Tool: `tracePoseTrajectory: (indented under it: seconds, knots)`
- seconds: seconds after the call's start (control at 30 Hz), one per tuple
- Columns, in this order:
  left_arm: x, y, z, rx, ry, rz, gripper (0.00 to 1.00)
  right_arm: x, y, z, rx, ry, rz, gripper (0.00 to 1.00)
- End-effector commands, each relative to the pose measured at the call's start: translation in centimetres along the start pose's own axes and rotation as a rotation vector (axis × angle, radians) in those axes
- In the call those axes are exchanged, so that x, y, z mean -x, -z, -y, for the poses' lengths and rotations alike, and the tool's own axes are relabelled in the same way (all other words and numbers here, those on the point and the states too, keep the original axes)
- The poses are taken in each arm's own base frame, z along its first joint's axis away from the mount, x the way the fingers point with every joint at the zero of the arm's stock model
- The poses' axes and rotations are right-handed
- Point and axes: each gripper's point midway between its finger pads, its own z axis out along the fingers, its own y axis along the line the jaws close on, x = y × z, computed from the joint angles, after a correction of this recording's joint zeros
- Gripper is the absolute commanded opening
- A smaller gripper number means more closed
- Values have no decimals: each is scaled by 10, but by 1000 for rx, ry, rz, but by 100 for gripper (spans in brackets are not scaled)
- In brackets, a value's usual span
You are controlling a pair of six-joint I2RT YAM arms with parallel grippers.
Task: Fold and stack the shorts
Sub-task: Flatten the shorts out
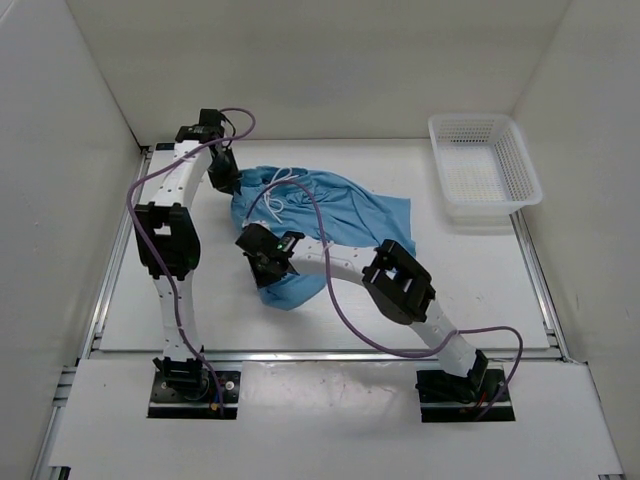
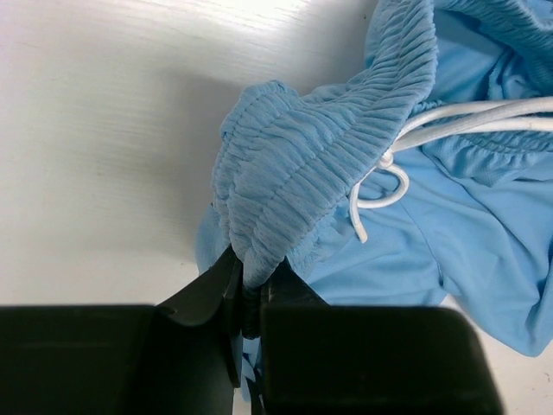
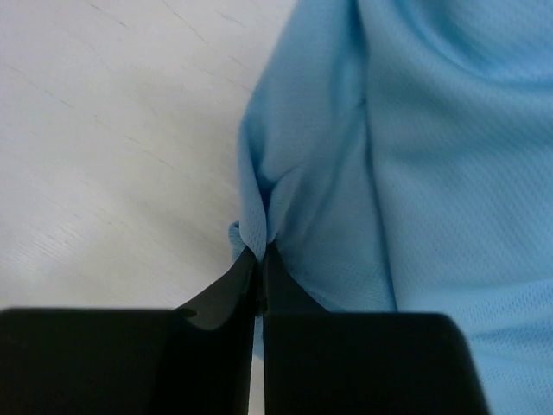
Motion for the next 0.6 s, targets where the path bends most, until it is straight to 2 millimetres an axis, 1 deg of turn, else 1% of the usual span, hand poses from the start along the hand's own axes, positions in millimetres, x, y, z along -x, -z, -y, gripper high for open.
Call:
tracePoseTrajectory:
  seconds: [0.0, 0.03, 0.07, 0.1, 0.13, 0.17, 0.2, 0.23, 0.27, 0.3, 0.33, 0.37, 0.4, 0.43, 0.47, 0.53, 0.57]
  knots:
    - [16, 53, 5, -68, 12, 96, 10, -19, 16, 46, -138, -56, -37, 0]
    - [17, 53, 3, -73, 19, 95, 10, -7, 43, 52, -146, -79, 16, 0]
    - [22, 57, 5, -79, 18, 110, 10, -3, 55, 78, -214, -99, 49, 0]
    - [29, 67, 5, -97, 35, 135, 10, -5, 68, 94, -252, -117, 68, 0]
    - [27, 68, 4, -114, 52, 119, 10, -18, 93, 116, -290, -128, 82, 0]
    - [29, 72, 10, -143, 49, 120, 10, -20, 106, 138, -331, -153, 100, 0]
    - [29, 79, 12, -172, 53, 123, 10, -24, 119, 153, -361, -155, 118, 0]
    - [29, 83, 21, -221, 56, 113, 10, -20, 149, 167, -381, -169, 177, 0]
    - [28, 95, 24, -239, 52, 121, 10, -43, 156, 195, -445, -168, 138, 0]
    - [26, 101, 31, -258, 50, 125, 10, -46, 169, 208, -478, -174, 150, 0]
    - [19, 101, 29, -253, 71, 109, 10, -43, 191, 217, -492, -197, 199, 0]
    - [17, 105, 39, -288, 71, 110, 10, -47, 200, 239, -540, -214, 203, 0]
    - [22, 114, 44, -318, 81, 143, 10, -41, 213, 250, -574, -216, 239, 0]
    - [22, 116, 54, -348, 103, 138, 10, -35, 226, 257, -574, -232, 274, 0]
    - [23, 120, 57, -364, 114, 139, 10, -26, 238, 273, -599, -271, 299, 0]
    - [18, 129, 72, -390, 107, 128, 10, -9, 253, 288, -602, -302, 340, 0]
    - [19, 138, 71, -385, 106, 153, 10, 2, 261, 285, -593, -298, 367, 0]
